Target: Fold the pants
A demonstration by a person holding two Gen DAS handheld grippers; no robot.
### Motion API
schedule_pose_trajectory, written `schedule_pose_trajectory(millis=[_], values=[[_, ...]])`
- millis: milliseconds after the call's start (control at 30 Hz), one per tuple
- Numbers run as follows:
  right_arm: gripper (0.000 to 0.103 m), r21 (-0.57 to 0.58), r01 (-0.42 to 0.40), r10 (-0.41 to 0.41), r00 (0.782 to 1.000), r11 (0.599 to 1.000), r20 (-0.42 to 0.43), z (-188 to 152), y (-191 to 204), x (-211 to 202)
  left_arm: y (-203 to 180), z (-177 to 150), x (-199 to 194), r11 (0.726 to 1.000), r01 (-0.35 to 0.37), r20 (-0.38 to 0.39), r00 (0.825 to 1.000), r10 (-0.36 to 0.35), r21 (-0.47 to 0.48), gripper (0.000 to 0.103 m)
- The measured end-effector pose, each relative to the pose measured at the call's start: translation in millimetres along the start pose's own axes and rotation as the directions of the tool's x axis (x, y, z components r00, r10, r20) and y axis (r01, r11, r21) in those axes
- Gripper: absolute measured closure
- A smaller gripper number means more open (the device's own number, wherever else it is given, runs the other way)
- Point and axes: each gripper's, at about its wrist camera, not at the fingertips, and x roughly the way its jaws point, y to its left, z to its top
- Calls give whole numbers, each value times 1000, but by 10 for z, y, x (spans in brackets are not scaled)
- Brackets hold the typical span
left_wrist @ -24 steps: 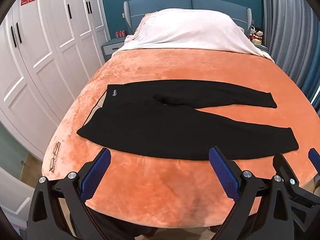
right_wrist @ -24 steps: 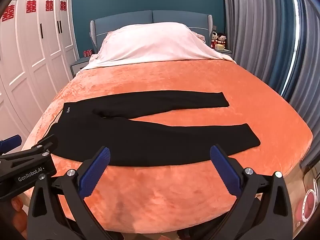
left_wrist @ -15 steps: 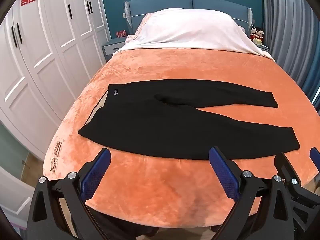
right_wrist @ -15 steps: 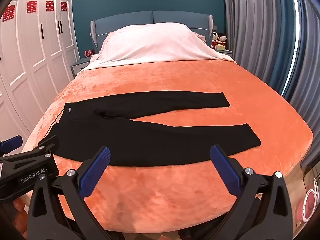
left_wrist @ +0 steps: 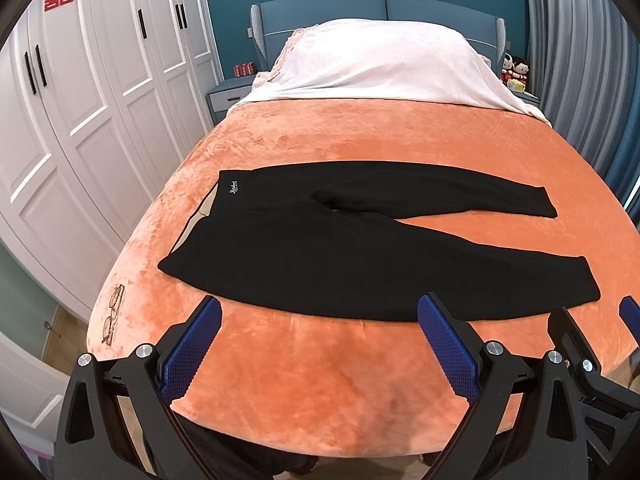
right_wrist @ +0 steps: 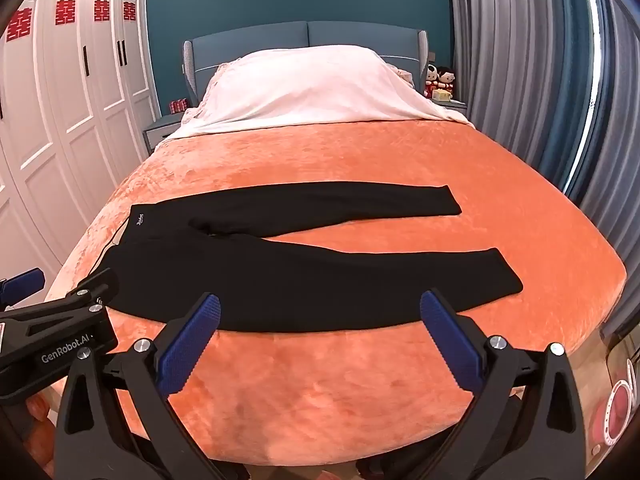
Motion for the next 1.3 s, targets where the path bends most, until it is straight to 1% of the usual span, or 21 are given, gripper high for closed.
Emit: schedule_pose_trajectory(millis=[300,1300], values=[[5,-5,-6,5,1000,1000,-7,-15,65,-26,26,40,5,1000,-5,-8,1000,5,-2,7],[5,-6,-5,5,1000,1000,-10,-22,61,-5,59,39,4,1000,-13,-3,1000,13,-2,7]])
